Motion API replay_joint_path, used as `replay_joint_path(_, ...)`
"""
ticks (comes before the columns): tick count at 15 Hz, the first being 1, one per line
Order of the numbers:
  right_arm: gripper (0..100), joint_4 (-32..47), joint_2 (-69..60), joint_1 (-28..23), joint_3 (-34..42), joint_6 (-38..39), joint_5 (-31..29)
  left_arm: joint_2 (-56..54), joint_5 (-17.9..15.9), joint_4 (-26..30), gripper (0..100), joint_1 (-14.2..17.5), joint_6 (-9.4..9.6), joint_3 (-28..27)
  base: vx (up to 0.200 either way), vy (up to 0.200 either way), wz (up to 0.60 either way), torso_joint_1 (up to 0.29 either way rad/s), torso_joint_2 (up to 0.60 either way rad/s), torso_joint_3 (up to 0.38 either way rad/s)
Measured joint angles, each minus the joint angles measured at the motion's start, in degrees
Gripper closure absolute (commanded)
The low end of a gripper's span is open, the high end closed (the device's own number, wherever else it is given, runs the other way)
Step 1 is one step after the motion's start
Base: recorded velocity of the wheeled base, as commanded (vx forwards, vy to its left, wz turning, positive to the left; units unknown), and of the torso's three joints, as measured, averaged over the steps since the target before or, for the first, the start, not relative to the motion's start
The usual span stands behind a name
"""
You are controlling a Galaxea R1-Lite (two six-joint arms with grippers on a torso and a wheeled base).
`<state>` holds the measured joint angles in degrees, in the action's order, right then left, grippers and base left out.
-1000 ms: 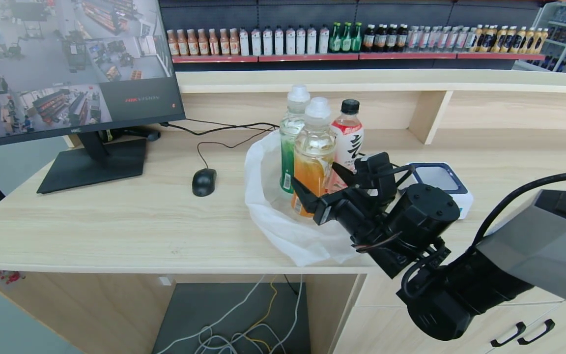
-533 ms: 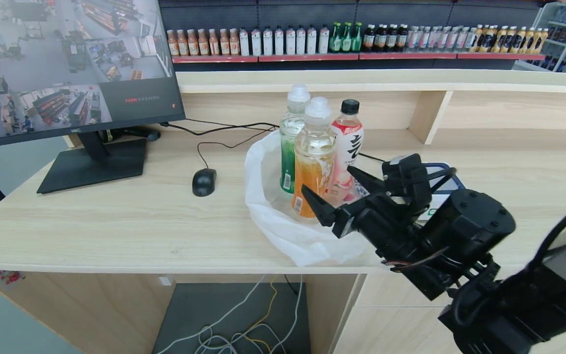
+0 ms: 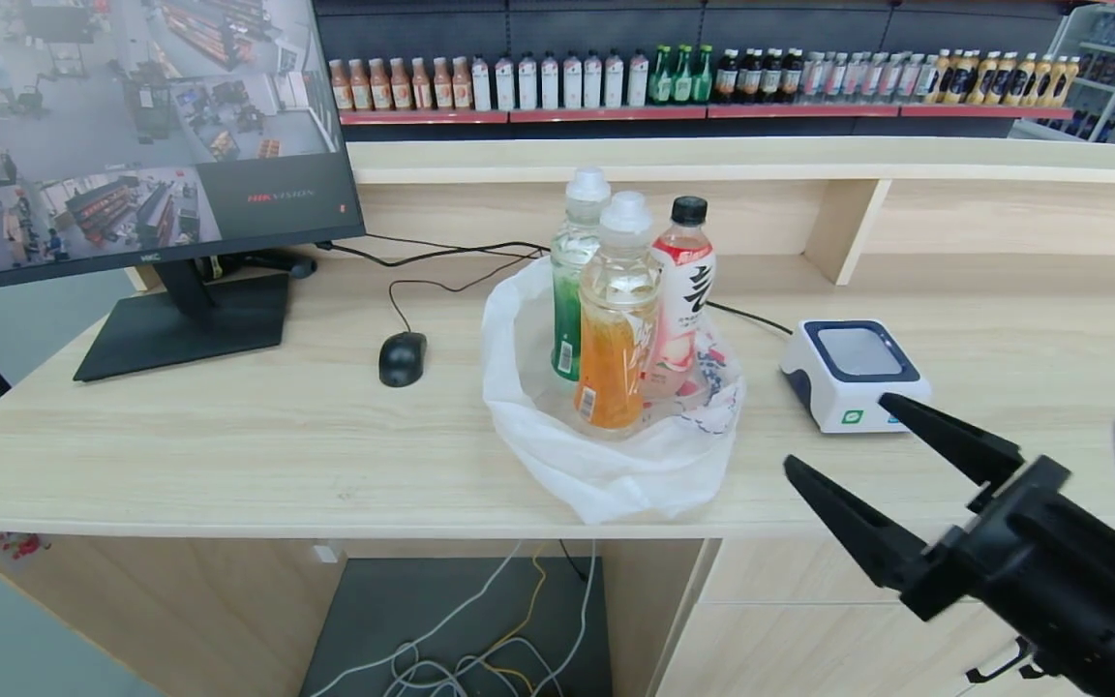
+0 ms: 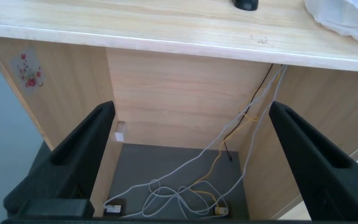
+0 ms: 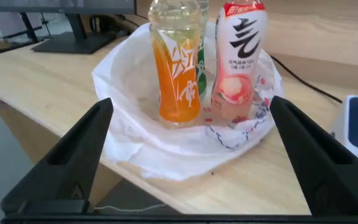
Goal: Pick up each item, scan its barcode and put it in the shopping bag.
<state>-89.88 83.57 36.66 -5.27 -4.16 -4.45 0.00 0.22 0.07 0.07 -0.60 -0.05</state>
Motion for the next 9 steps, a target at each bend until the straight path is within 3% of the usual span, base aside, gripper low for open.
replay_joint_path(2,0,4.22,-8.09,-1.24,3.67,-0.05,-0.22,0.00,0.00,0.02,0,0.00,0.06,0.00,0.000,0.000,0.00,0.000,0.00,0.000)
replay_joint_path(4,0,13.65,-15.63,-2.21,4.72,0.06,-0.26,0.00,0.00,0.02,0,0.00,0.05,0.00,0.000,0.000,0.00,0.000,0.00,0.000)
replay_joint_path(6,0,28.33,-24.33,-2.46,5.05,0.13,0.40,0.00,0.00,0.02,0,0.00,0.02,0.00,0.000,0.000,0.00,0.000,0.00,0.000)
replay_joint_path(9,0,57.50,-45.92,-1.79,5.00,-1.63,2.51,0.00,-0.01,0.02,0,0.00,-0.05,0.00,0.000,0.000,0.00,0.000,0.00,0.000)
